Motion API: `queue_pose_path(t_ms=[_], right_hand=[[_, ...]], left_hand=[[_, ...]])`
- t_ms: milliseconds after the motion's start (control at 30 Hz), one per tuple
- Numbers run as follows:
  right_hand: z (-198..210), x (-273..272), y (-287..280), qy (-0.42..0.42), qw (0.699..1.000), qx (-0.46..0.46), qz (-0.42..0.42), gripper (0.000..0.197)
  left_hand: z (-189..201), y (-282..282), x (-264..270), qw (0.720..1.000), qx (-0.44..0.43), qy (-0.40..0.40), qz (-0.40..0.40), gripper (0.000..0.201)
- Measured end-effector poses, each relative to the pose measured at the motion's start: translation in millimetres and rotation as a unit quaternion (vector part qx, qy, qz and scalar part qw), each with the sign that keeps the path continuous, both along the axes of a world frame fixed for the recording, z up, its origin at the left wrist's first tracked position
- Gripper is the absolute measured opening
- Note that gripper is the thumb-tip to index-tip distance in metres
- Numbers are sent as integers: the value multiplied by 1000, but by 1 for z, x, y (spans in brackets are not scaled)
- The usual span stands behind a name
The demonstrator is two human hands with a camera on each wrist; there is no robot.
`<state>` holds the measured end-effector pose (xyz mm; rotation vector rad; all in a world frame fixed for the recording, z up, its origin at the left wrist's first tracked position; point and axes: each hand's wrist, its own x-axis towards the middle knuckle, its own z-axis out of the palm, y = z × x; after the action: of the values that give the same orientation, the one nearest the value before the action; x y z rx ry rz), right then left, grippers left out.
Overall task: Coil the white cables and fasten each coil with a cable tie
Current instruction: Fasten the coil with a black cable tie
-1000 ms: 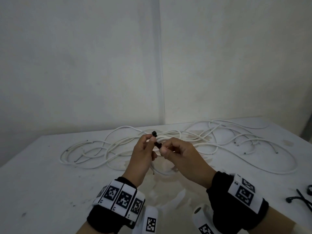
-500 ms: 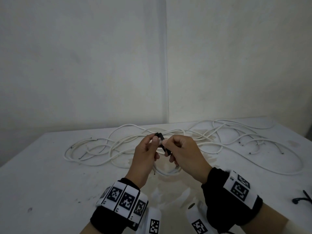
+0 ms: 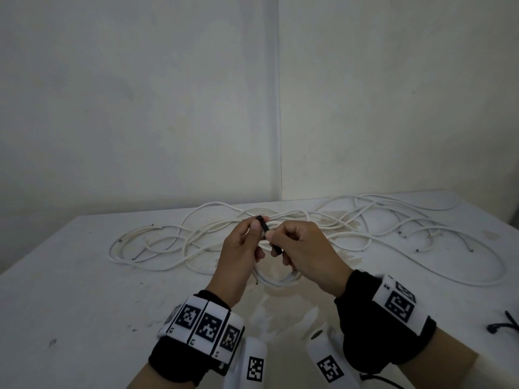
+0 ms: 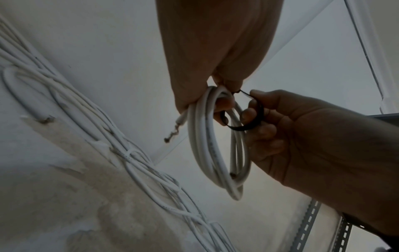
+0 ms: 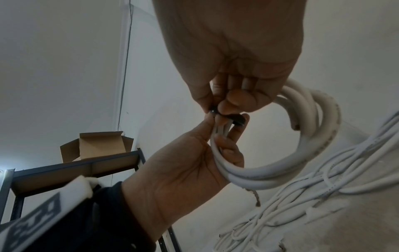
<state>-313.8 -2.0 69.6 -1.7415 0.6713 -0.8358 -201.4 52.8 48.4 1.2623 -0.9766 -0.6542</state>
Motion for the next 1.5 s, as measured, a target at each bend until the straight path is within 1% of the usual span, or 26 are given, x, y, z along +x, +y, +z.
queue_pose_path(t_ms=[133,333,533,733,867,967,1133,1333,1500], right_hand=[[2,0,-1,0,1000,18,-3,29],[-1,4,-1,2,1000,5,-13,33],[-1,5,-1,-10,1000,5,-21,29],[-3,7,1,-24,999,-6,-36,32],[-3,8,0,-24,999,-27,-36,33],[-3,8,1,-16,998,-51,-36,34],[-4,8,-1,-20,997,-60,-38,35],[-7,13,-2,-35,993,-86,-79,30],[-3,6,-4,-28,991,-110,-68,27]], left_hand=[[-1,0,0,1000,-1,-5,0,23],[-3,-2,-3,1000,-14,3,10,28],[-3,-3,-4,999,-18,19,24,25],[-4,-4,-4,999,-18,41,22,23],[-4,-4,-4,998,-19,54,22,22],[-3,-4,-4,998,-22,49,21,23],[-4,-4,-6,998,-21,50,22,22],[-1,-5,-11,998,-26,63,10,23],[0,-3,-5,998,-25,41,33,23]])
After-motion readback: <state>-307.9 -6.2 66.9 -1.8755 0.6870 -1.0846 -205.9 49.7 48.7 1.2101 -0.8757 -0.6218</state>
